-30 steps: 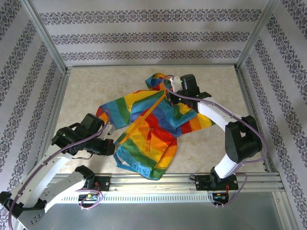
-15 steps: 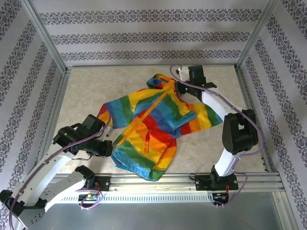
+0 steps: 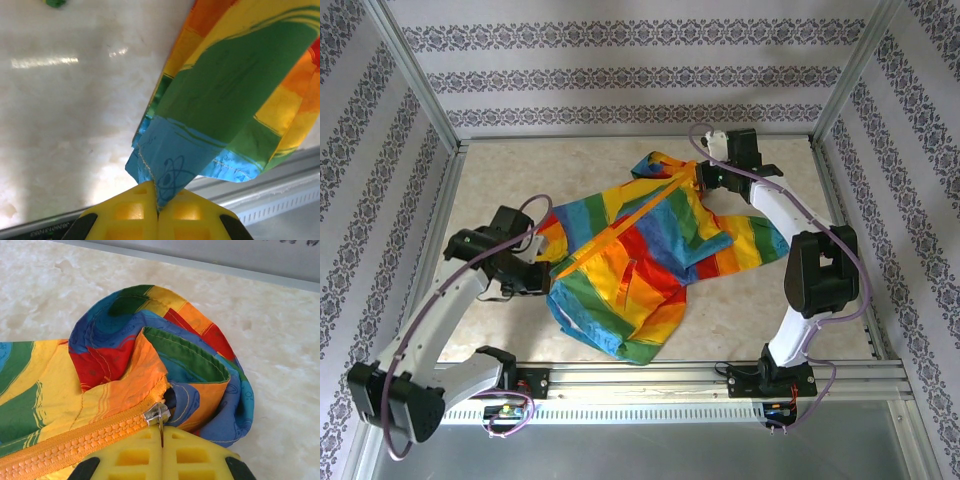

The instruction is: Zip up the jacket

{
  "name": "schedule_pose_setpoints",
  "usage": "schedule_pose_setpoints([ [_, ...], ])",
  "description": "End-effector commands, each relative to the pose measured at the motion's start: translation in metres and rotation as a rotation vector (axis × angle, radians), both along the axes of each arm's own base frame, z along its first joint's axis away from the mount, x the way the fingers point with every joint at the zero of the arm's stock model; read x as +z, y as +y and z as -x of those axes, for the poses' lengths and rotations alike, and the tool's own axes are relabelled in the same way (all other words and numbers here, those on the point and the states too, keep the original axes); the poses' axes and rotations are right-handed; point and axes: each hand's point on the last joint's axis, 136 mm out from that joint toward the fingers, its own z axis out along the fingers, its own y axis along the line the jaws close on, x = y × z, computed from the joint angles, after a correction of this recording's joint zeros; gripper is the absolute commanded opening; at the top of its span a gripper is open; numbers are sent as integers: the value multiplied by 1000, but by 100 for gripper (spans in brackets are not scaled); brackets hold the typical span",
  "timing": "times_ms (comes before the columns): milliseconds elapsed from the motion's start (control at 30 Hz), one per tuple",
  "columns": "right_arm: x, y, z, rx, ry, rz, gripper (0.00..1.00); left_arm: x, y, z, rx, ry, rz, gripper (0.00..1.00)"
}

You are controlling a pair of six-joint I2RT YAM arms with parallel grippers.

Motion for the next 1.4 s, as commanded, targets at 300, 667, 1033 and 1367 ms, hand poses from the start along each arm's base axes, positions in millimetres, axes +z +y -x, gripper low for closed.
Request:
schedule_pose_setpoints([
  [300, 7, -23, -10, -102, -27, 1, 0, 9, 15, -11, -13, -3, 45, 0],
  [667, 33, -33, 2, -137, -105, 37, 50, 30, 26, -24, 29, -97, 1, 46],
  [1033, 69, -53, 45, -184, -235, 74, 65, 104, 31, -93, 114, -480, 5, 58],
  [1367, 54, -101, 97, -365, -322, 131, 82, 125, 67, -134, 227, -907, -154, 90],
])
